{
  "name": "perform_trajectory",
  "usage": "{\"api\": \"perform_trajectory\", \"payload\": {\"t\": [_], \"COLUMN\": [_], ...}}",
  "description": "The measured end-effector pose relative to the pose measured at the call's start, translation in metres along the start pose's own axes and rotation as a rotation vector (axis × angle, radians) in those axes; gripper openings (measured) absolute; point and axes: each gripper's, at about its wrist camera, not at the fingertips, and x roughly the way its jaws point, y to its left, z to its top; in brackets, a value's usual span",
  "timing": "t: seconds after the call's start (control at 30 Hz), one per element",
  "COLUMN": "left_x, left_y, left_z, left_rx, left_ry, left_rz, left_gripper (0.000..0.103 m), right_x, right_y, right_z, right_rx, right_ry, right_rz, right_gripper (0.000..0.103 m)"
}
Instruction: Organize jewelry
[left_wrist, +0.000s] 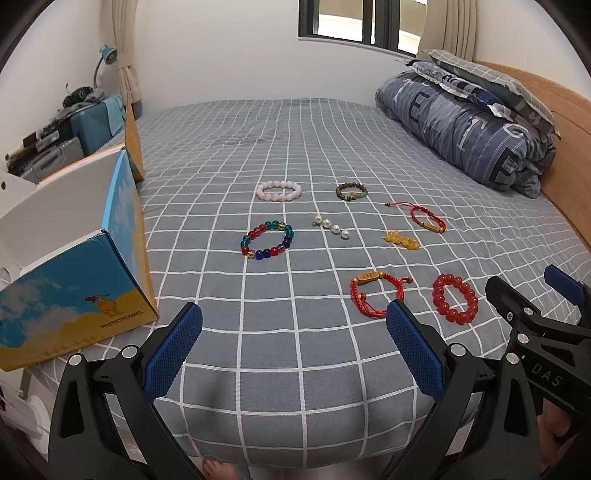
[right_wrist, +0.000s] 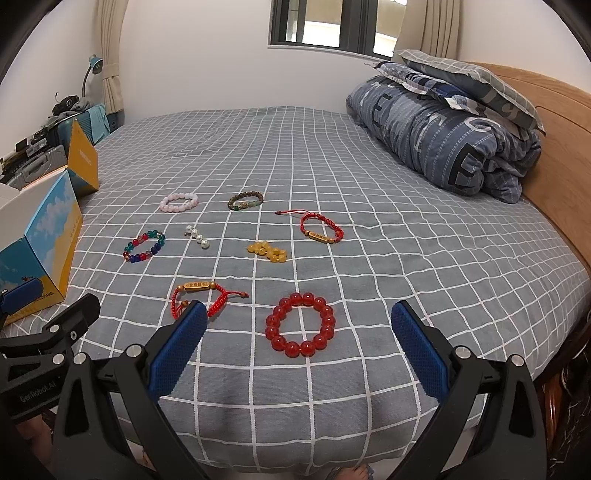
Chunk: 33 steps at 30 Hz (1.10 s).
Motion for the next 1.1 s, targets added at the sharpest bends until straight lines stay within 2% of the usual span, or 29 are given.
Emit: {"api": "perform_trajectory", "payload": {"t": [1.1], "left_x": [-0.005], "left_y": [-0.0031], "left_z": [-0.0014], "left_rx": [0.001], "left_ry": [-0.002], "left_rz": [-0.008], "left_gripper": [0.097], "right_x": [-0.0003], "right_y": [-0.002], "right_z": [-0.0017], "right_rx": [0.007], "right_ry": [-0.008], "right_rz": [-0.003], "right_gripper": [0.096]}}
